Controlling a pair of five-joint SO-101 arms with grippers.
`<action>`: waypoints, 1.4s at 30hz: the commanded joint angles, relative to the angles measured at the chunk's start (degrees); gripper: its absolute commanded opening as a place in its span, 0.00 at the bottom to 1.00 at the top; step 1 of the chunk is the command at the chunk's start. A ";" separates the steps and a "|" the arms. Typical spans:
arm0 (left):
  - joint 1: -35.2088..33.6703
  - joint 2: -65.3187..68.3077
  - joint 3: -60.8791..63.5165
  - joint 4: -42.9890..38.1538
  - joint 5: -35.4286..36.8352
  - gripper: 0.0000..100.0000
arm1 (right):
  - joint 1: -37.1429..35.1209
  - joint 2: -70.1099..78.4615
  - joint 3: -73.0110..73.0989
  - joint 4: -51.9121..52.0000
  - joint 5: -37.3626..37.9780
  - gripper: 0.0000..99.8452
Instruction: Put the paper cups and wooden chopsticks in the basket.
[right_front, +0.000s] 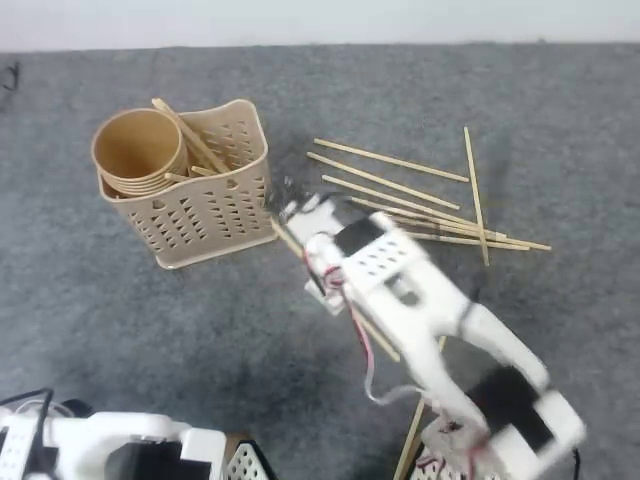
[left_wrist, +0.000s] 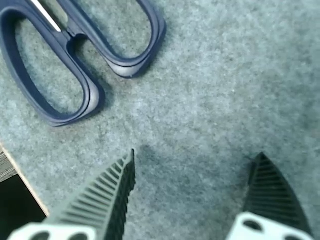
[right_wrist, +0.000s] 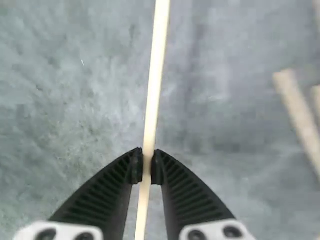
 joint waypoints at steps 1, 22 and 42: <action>0.79 -1.32 0.04 -0.70 -0.44 0.35 | 1.01 -18.33 -3.87 1.71 4.40 0.01; 0.79 -1.32 0.04 -0.70 -0.44 0.35 | -7.52 -12.88 -7.47 -57.89 23.12 0.01; 0.79 -1.32 0.04 -0.70 -0.44 0.35 | -1.45 16.66 -34.29 -58.95 0.00 0.02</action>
